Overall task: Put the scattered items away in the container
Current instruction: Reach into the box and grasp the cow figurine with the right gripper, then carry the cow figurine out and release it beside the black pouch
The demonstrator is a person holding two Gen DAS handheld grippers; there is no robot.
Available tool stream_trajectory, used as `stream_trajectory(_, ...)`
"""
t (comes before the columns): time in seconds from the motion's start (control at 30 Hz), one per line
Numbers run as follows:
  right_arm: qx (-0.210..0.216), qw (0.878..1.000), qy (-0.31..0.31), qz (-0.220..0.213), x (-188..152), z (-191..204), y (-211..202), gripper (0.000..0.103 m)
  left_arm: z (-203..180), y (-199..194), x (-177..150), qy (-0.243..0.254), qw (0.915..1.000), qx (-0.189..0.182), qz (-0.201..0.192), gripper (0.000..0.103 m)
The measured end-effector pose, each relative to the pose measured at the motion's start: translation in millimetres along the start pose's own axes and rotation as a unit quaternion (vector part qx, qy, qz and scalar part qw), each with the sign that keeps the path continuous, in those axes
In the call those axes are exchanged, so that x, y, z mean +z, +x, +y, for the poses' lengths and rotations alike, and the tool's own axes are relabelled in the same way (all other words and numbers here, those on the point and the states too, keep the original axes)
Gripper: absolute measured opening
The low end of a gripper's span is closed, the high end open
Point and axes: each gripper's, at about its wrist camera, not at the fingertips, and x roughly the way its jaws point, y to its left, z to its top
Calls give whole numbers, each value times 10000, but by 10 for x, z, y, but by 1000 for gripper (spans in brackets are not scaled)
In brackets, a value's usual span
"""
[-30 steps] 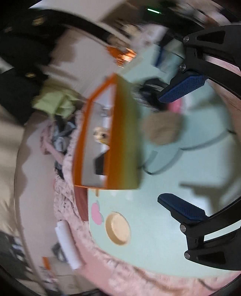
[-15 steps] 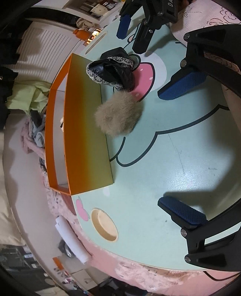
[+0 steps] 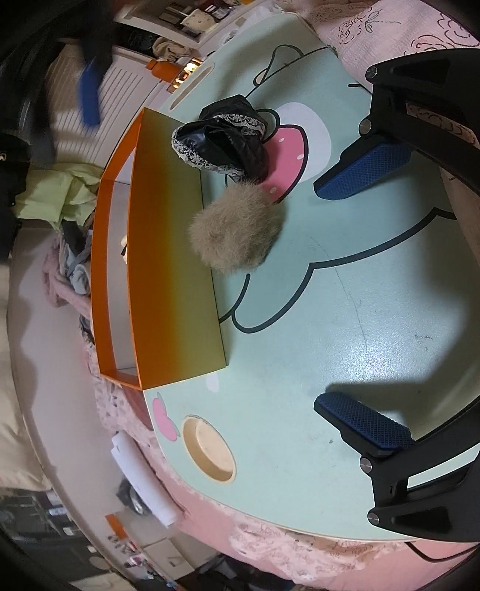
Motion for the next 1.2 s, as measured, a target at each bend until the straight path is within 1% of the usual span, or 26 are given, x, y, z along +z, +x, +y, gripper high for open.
stream_trajectory(0.07, -88, 9994, 74, 315, 253, 22, 283, 58, -3, -2, -1, 0, 10000, 1, -2, 103)
stream_trajectory(0.17, -465, 9968, 144, 639, 455, 39, 741, 58, -13, -5, 3, -1, 10000, 2, -8, 103)
stream_trajectory(0.3, -597, 9913, 423, 1094, 485, -39, 1238, 57, -20, -5, 2, -2, 10000, 6, -9, 103)
stream_trajectory(0.4, -787, 9855, 541, 1403, 478, -83, 1521, 51, -22, -5, -1, -5, 10000, 6, -11, 103)
stream_trajectory(0.43, -829, 9828, 595, 1540, 464, -118, 1598, 44, -22, -4, -2, -6, 10000, 3, -9, 103)
stream_trajectory(0.47, -883, 9828, 586, 1514, 470, -127, 1633, 43, -23, -5, 1, -7, 10000, 1, -15, 103)
stream_trajectory(0.53, -930, 9822, 565, 1531, 476, -137, 1633, 43, -36, 0, 5, -10, 10000, -1, -2, 103)
stream_trajectory(0.6, -778, 9847, 622, 1427, 467, -153, 1526, 43, -38, 5, 13, -11, 10000, -1, -5, 103)
stream_trajectory(0.63, -681, 9872, 663, 1283, 470, -153, 1419, 43, -37, 9, 15, -12, 10000, -2, -4, 103)
stream_trajectory(0.73, -425, 9960, 550, 559, 436, -78, 904, 43, -36, 14, 18, -10, 10000, -1, -7, 103)
stream_trajectory(0.8, -281, 9989, 354, 98, 279, -39, 498, 43, -38, 19, 20, -12, 10000, -3, -7, 103)
stream_trajectory(0.83, -199, 9994, 262, -101, 141, -47, 281, 43, -37, 14, 15, -8, 10000, 0, -8, 103)
stream_trajectory(0.9, -149, 9993, 189, -295, -102, -95, 21, 43, -34, 17, 12, -7, 10000, 1, -9, 103)
stream_trajectory(0.97, -183, 9991, 162, -347, -376, -177, -137, 43, -34, 15, 8, -8, 10000, -1, -13, 103)
stream_trajectory(1.03, -212, 9993, 202, -243, -608, -281, -144, 43, -32, 15, 7, -7, 10000, -1, -15, 103)
stream_trajectory(1.1, -339, 9991, 231, -94, -801, -376, -22, 43, -28, 17, 7, -4, 10000, -2, -17, 103)
stream_trajectory(1.2, -368, 9991, 217, 24, -909, -394, 258, 44, -28, 15, 7, -3, 10000, -5, -18, 103)
